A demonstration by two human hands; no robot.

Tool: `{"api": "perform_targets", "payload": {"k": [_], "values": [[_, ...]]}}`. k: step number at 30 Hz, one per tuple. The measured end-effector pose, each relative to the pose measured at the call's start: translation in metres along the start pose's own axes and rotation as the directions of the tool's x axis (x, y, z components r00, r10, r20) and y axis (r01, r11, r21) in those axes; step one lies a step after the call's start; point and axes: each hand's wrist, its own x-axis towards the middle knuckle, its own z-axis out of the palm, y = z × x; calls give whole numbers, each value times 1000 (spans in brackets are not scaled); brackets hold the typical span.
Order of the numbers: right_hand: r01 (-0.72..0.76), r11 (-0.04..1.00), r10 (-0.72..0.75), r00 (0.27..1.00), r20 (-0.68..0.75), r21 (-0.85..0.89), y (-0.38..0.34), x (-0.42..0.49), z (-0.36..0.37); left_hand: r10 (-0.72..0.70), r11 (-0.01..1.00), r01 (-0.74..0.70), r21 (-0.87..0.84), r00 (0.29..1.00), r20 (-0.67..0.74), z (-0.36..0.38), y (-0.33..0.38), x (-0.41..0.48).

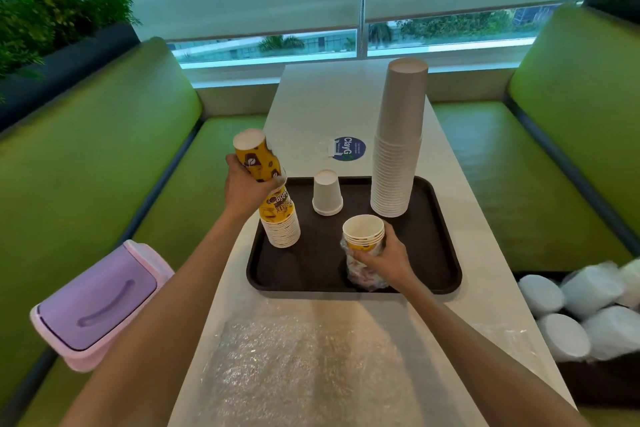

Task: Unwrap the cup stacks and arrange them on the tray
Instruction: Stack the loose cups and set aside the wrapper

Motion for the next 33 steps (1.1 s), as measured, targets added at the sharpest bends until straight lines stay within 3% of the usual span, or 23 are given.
{"api": "perform_targets", "payload": {"k": [3, 6, 9, 12, 14, 17, 20, 24, 29, 33], "values": [[-3, 1000, 3, 1000, 4, 3, -1, 0, -1, -80, 996, 83, -25, 992, 95, 7, -13, 0], [-2, 1000, 2, 1000, 3, 16, -1, -2, -2, -75, 997, 75, -22, 997, 10, 12, -11, -6], [-5, 1000, 5, 1000, 4, 24, -1, -2, -3, 129, 991, -132, -3, 969, -211, 15, 5, -17], [-18, 999, 18, 1000, -3, 36, -1, -1, -1, 391, 912, -410, -13, 879, -273, 23, 21, -28], [-29, 998, 30, 1000, -6, 49, 1, -1, -1, 479, 864, -498, -79, 859, -183, 33, 30, -34], [-23, 998, 23, 1000, -3, 64, 4, -2, 1, 473, 876, -461, -142, 879, 65, 52, 38, -41], [-12, 996, 11, 1000, 7, 94, 6, -3, 1, 370, 925, -377, -50, 862, 346, 70, 38, -45], [-9, 995, 6, 999, 37, 100, 8, -3, 1, 138, 955, -272, 115, 755, 641, 89, 37, -51], [-29, 996, 25, 999, 46, 84, 10, 0, 0, -7, 927, -277, 252, 659, 752, 109, 32, -52], [-19, 999, 17, 999, 49, 47, 10, 0, 0, -19, 900, -313, 302, 665, 747, 117, 28, -48]]}}
